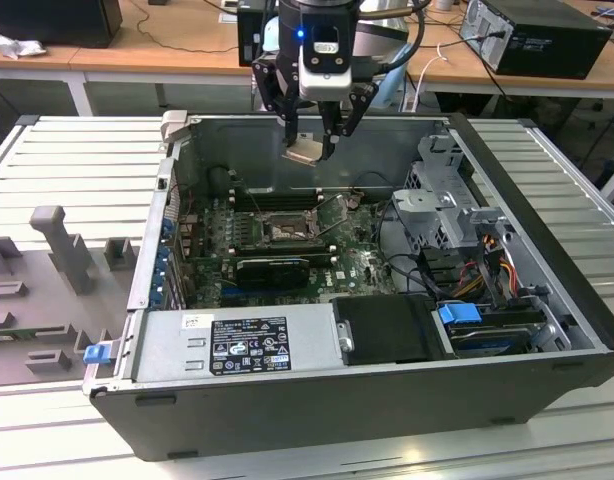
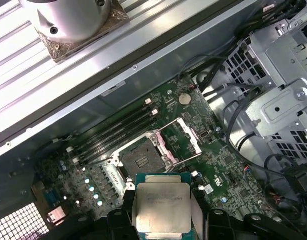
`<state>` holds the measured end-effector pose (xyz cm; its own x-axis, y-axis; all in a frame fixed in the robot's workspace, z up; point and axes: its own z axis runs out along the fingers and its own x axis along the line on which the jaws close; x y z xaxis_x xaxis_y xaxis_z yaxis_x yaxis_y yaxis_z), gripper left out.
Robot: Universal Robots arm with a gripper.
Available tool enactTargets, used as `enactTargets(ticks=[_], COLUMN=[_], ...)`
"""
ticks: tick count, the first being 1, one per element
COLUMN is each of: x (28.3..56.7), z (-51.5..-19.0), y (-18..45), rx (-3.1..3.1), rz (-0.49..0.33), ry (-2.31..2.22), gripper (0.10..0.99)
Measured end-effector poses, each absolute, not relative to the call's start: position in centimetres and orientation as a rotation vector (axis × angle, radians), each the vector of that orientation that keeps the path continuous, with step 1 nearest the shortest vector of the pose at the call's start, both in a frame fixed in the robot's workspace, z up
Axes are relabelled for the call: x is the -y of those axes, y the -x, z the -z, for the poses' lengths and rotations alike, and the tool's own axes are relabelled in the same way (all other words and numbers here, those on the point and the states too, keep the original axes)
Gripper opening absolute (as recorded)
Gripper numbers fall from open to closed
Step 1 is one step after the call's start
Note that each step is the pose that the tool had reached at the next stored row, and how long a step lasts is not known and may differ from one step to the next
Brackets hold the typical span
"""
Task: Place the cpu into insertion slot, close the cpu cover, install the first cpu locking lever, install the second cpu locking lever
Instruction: 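Place the cpu into insertion slot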
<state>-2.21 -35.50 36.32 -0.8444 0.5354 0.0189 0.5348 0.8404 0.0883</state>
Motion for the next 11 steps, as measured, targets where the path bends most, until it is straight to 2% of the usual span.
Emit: enactTargets(ticks=[11], x=[35.50], z=[-36.26], y=[2.21], rx=[-2.993], rz=[-0.141], ry=[-0.918], gripper=[0.529])
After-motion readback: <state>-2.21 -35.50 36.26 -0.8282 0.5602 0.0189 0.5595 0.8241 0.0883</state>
